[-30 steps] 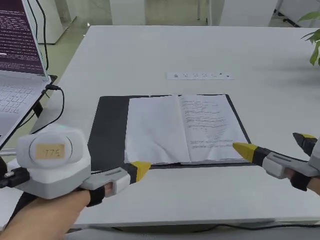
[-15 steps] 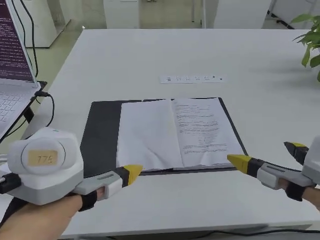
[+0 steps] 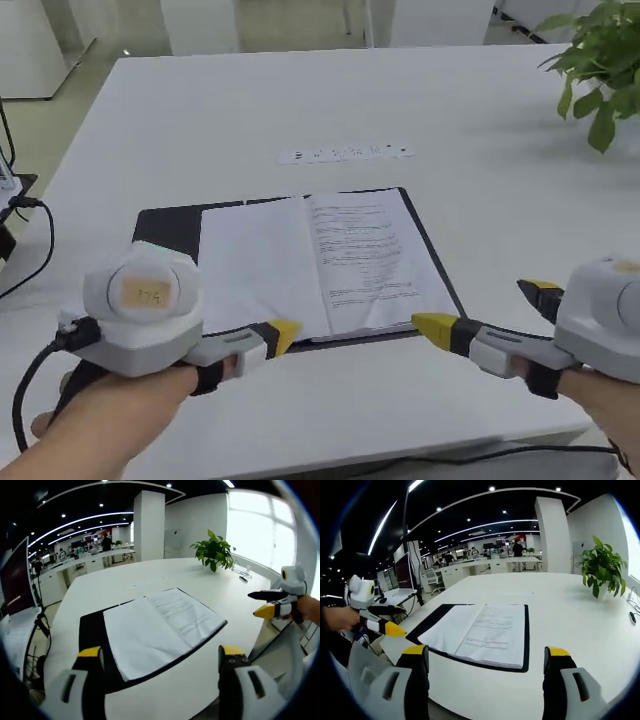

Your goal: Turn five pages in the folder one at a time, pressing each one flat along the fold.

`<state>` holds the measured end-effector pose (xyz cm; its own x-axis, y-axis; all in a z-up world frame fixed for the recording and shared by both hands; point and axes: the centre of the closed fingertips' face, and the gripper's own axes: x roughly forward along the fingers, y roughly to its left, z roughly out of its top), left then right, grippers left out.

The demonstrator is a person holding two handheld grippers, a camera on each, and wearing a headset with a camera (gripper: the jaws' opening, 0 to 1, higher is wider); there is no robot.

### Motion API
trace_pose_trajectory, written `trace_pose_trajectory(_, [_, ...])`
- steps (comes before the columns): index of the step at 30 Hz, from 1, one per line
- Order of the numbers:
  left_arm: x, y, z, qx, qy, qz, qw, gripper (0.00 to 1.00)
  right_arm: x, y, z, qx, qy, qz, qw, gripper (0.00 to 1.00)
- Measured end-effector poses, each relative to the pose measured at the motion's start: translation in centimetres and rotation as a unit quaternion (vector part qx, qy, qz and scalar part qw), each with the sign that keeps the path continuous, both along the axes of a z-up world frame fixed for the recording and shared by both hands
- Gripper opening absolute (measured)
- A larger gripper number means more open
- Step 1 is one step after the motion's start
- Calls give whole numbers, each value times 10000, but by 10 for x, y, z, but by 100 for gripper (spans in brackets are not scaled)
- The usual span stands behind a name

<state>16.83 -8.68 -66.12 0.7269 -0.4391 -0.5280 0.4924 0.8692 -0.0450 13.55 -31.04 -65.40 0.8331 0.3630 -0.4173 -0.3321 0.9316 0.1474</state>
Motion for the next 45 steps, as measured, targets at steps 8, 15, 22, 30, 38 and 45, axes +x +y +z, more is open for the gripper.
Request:
trace_pose_trajectory(8, [9,-39,-9,48,50,-323,9995,95,0,-3,3,114,-57,-53,9999,94])
trace_pose_trajectory(15, [17,-62,-15,49,88,-487,9988,94,-3,-1,2,125,-47,18,9999,93])
trace_pose_trajectory(22, [25,-83,-23,164,109,-643,9977,95,-5,0,3,192,-69,-2,9998,93])
trace_pose_trajectory(30, [35,-105,-41,185,135,-714,9972,92,-7,1,4,193,-126,20,9997,94])
trace_pose_trajectory(38, [44,-131,-50,68,69,-830,9965,89,-8,-4,4,247,-161,-81,9995,93])
trace_pose_trajectory(45, [53,-154,-64,89,73,-943,9955,84,-10,-9,5,285,-198,-154,9993,93])
